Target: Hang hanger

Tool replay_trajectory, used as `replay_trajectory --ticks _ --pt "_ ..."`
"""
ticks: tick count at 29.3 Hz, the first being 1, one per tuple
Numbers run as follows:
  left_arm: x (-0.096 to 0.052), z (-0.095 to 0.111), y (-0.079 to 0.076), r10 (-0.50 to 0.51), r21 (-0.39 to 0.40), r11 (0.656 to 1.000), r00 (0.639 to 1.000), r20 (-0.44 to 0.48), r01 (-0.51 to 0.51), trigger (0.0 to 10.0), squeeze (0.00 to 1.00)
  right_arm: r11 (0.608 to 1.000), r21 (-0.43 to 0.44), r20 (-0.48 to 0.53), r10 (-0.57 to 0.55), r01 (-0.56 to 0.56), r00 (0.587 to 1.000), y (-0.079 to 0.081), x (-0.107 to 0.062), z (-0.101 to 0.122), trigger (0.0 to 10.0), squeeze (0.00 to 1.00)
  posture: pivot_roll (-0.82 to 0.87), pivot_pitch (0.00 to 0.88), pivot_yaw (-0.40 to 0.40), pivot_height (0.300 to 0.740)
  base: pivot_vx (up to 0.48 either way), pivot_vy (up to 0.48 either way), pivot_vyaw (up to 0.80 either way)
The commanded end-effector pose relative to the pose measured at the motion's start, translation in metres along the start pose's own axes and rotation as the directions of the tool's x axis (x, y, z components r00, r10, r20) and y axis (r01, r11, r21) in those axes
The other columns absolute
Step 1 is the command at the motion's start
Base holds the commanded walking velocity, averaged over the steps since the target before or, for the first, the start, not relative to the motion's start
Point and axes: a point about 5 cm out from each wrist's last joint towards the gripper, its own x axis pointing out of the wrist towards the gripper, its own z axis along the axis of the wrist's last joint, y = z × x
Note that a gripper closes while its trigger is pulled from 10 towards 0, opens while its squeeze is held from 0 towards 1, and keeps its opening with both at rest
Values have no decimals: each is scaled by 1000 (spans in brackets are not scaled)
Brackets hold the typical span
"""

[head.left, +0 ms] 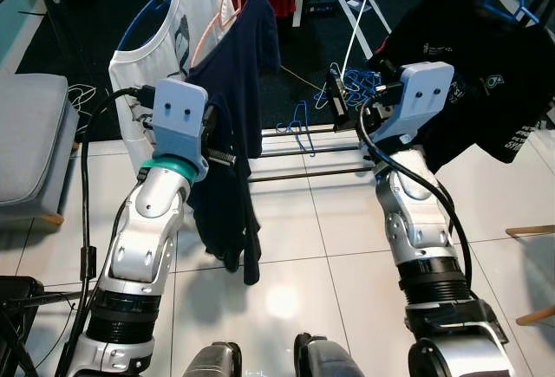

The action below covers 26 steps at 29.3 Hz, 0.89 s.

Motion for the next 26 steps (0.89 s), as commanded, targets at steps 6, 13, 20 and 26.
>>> replay_trajectory --ticks 6,13,20,26 --pt "6 7 3 18 35 999 999 26 -19 10000 0 997 -52 -57 62 -65 996 -6 -9 -7 10000 0 -59 93 45 740 0 0 0" --pt "-2 -5 1 2 79 997 1000 -12 -1 10000 0 997 -75 -65 -2 -3 998 -14 -8 -7 10000 0 -21 127 40 740 0 0 0" --pt "-10 -8 -5 -38 83 996 999 -32 40 10000 0 1000 -23 -72 -18 17 997 -11 -11 -10 10000 0 -28 140 32 740 0 0 0" --pt "-18 -16 -10 -52 4 999 996 -76 52 10000 0 998 11 -136 -60 62 989 -13 -29 -25 10000 0 -21 152 18 740 0 0 0"
